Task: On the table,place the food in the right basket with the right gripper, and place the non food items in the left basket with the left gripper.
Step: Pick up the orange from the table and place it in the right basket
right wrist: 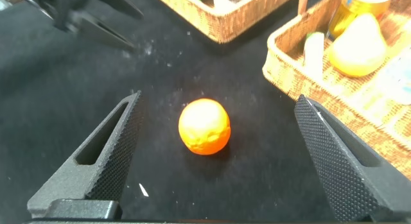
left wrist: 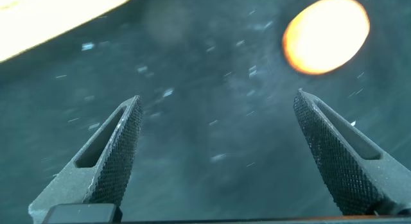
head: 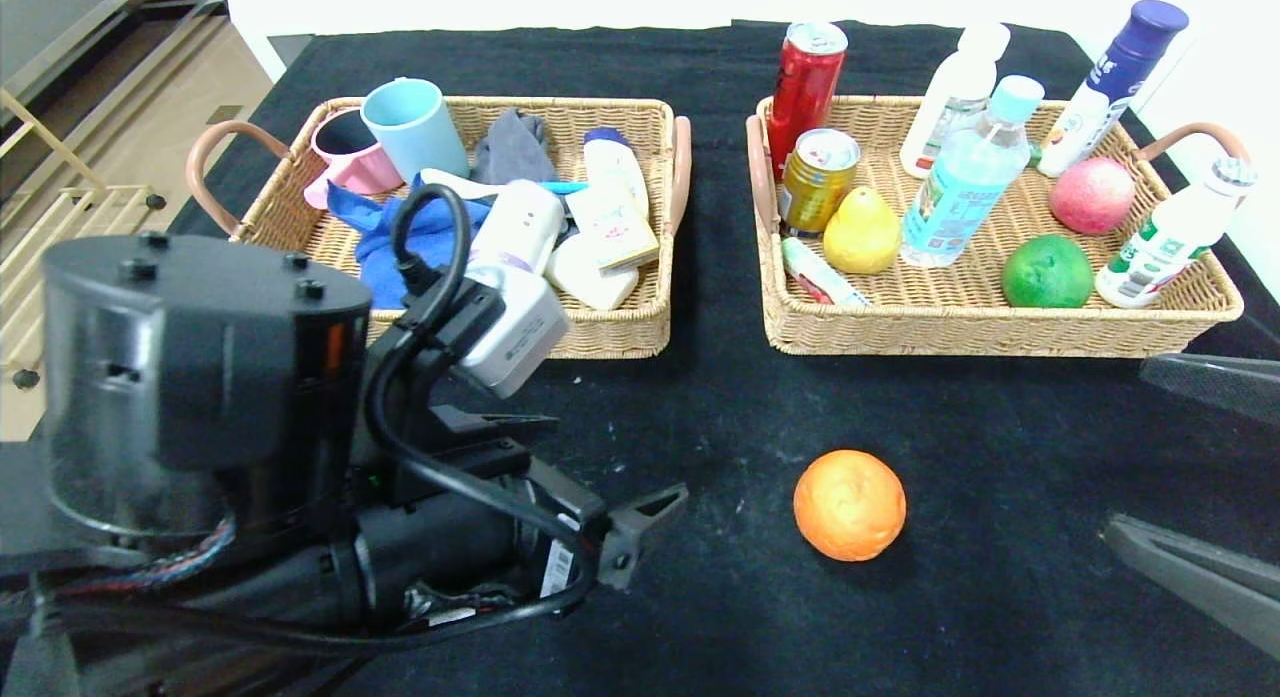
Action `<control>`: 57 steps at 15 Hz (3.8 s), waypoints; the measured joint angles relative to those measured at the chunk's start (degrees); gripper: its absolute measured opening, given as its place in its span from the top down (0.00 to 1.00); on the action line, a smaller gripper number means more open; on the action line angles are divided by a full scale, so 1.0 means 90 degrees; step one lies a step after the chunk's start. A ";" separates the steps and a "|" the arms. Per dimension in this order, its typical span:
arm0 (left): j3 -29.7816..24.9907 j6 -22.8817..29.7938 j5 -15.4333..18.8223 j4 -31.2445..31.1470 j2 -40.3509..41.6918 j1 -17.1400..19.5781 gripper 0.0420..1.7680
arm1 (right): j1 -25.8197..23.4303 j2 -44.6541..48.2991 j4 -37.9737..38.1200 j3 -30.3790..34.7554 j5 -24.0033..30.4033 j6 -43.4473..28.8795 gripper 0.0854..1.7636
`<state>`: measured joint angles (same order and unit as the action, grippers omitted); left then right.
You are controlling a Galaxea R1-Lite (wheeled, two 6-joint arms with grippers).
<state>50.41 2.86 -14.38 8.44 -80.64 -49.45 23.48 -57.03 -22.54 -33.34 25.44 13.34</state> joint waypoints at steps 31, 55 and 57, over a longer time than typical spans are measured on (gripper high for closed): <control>-0.1424 -0.1115 0.1638 0.1815 0.1283 0.1663 0.03 | 0.1754 -0.1792 0.1069 -0.1361 -0.3631 -0.1485 0.03; -0.1298 -0.1126 0.1696 0.1791 0.1696 0.2016 0.03 | 0.3390 -0.5326 0.8418 -0.7096 -0.6040 -0.6274 0.03; -0.1295 -0.1123 0.1696 0.1781 0.1720 0.2018 0.03 | 0.3310 -0.5460 0.8414 -0.7106 -0.6040 -0.6393 0.03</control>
<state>38.75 -7.24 0.88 24.47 -65.16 -31.28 53.27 -106.17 53.19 -97.29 -28.92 -44.20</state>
